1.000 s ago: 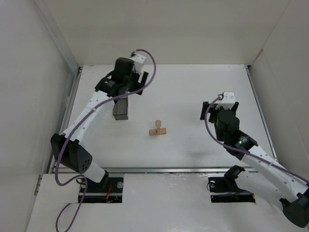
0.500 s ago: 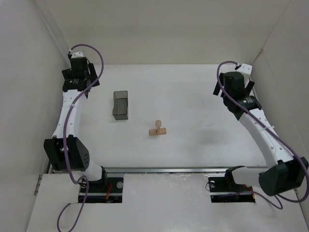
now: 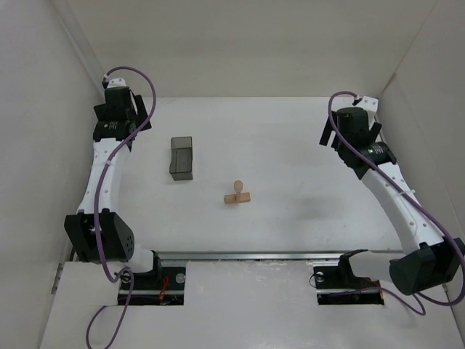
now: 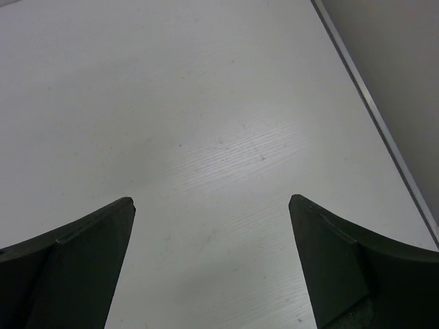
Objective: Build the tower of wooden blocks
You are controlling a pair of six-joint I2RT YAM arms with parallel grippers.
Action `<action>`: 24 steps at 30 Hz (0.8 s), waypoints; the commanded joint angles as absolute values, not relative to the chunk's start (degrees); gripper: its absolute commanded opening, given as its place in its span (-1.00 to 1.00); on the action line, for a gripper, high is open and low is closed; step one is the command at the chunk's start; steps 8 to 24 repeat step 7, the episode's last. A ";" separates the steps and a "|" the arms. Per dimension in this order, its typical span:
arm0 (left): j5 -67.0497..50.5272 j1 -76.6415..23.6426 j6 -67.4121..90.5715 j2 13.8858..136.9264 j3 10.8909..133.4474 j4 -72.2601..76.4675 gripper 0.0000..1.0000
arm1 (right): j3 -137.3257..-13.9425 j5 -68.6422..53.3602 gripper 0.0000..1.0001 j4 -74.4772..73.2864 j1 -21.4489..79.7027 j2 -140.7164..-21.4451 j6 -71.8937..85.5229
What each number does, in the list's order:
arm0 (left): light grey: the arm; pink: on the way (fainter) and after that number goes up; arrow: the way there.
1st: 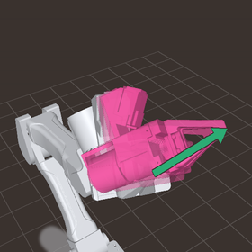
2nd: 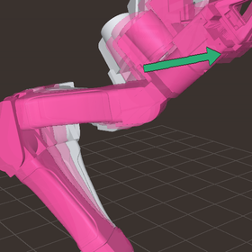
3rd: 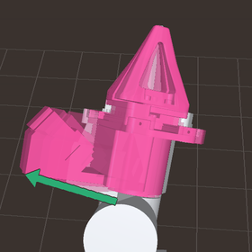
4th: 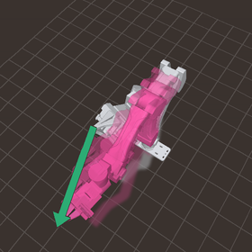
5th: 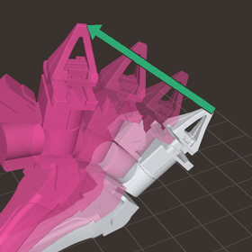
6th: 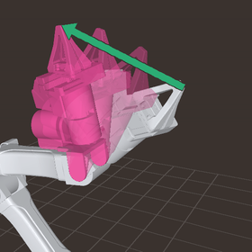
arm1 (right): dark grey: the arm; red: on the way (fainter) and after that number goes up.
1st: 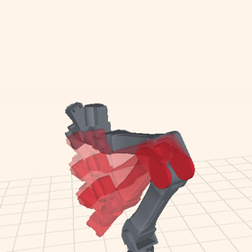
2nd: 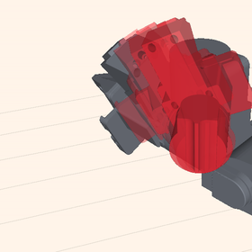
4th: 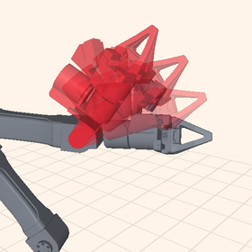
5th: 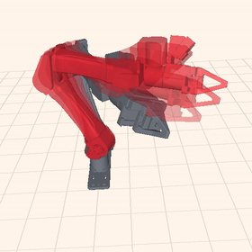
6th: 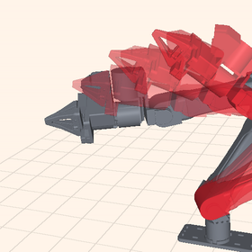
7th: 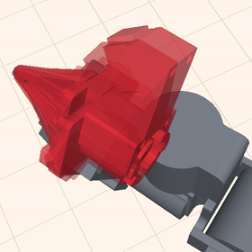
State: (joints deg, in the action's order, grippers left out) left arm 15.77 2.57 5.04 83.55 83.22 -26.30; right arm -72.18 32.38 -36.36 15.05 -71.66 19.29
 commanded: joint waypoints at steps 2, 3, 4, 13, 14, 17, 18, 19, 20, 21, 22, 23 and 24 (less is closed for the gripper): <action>14.68 2.46 5.45 81.21 83.06 -24.70 0.57 | -71.72 34.89 1.00 -33.84 15.03 -68.47 19.86; 14.68 2.46 5.45 81.21 83.06 -24.70 0.57 | -71.72 34.89 1.00 -33.84 15.03 -68.47 19.86; 14.07 2.46 5.45 81.21 83.06 -24.70 0.57 | -71.72 35.41 1.00 -33.23 15.03 -68.47 19.86; 13.45 2.46 5.45 81.21 83.06 -24.70 0.57 | -71.19 35.42 1.00 -32.43 15.03 -67.32 20.39; 13.45 2.46 5.45 81.21 83.06 -24.70 0.57 | -71.19 35.42 1.00 -32.43 15.03 -67.32 20.39; 13.45 2.46 5.45 81.21 83.06 -24.70 0.57 | -71.19 35.42 1.00 -32.43 15.03 -67.32 20.39; 13.45 2.46 5.45 81.21 83.06 -24.70 0.57 | -71.19 35.42 1.00 -32.43 15.03 -67.32 20.39; 13.45 2.46 5.45 81.21 83.06 -24.70 0.57 | -71.19 35.42 1.00 -32.43 15.03 -67.32 20.39; 13.45 2.46 5.45 81.21 83.06 -24.70 0.57 | -71.19 35.42 1.00 -32.43 15.03 -67.32 20.39; 13.45 2.46 5.45 81.21 83.06 -24.70 0.57 | -71.19 35.42 1.00 -32.43 15.03 -67.32 20.39; 13.45 2.46 5.45 81.21 83.06 -24.70 0.57 | -71.19 35.42 1.00 -32.43 15.03 -67.32 20.39; 13.45 2.46 5.45 81.21 83.06 -24.70 0.57 | -71.19 35.42 1.00 -32.43 15.03 -67.32 20.39; 13.45 2.46 5.45 81.21 83.06 -24.70 0.57 | -71.19 35.42 1.00 -32.43 15.03 -67.32 20.39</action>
